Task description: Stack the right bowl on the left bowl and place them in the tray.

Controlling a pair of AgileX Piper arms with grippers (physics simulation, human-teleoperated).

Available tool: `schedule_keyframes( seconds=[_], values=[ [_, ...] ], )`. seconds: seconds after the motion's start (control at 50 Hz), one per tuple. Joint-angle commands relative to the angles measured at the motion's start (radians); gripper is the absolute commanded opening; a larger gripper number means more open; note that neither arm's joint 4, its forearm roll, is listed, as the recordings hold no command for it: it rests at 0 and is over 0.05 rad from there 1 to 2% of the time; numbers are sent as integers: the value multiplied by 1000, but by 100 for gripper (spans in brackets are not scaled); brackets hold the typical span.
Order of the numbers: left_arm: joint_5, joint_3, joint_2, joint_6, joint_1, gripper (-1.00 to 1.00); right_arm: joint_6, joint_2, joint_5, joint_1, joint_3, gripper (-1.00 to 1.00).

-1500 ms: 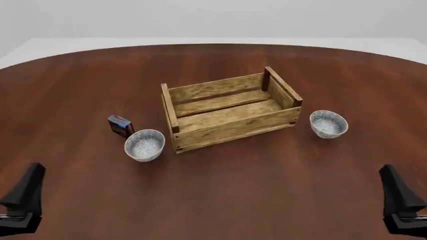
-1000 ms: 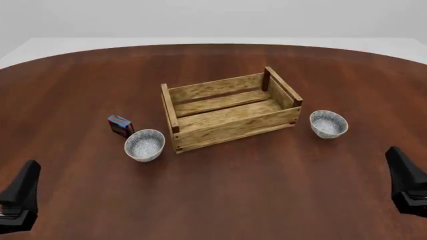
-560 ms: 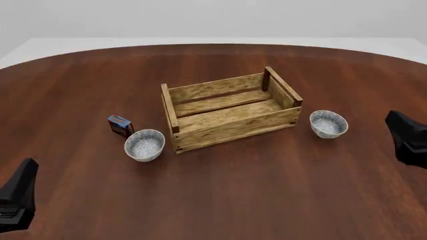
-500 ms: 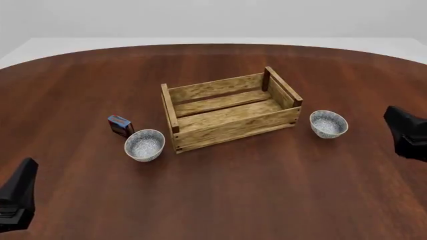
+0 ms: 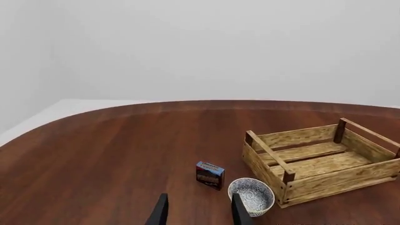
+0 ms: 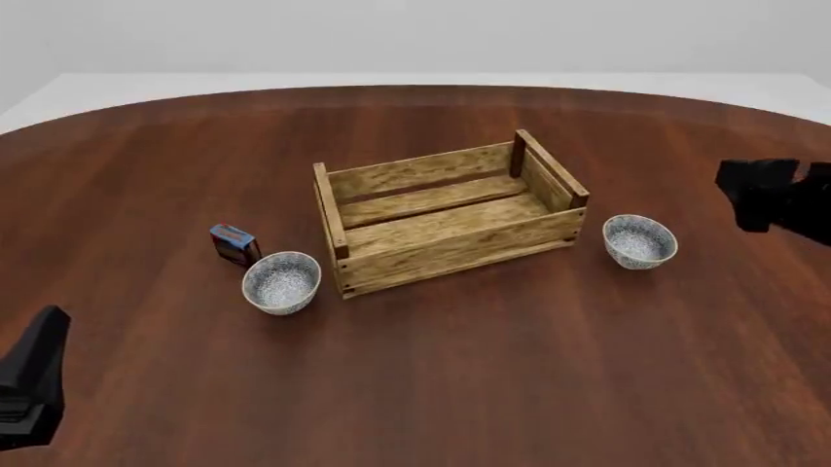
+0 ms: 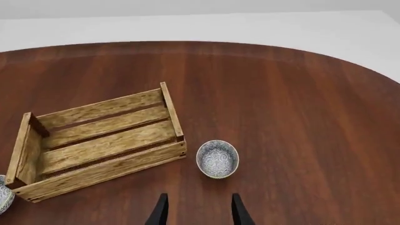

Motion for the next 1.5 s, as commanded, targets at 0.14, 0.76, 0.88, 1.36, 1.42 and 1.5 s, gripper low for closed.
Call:
schedule_keyframes(
  seconds=[0.14,0.76,0.88,1.36,1.42,1.5],
  values=[
    [1,4,0,-5,-16,100,11,233,10,-18,-134,100],
    [-15,27,0,-16,-18,100,0,570,-18,-108,-327,100],
    [-18,33,0,-15,-18,100,5,612,-23,-118,-340,100],
    [-22,41,2,-16,-20,100,12,795,-54,-163,-413,100],
    [-21,40,3,-17,-18,100,13,810,-55,-167,-420,100],
    [-23,43,3,-14,-21,100,13,843,-60,-173,-436,100]
  ],
)
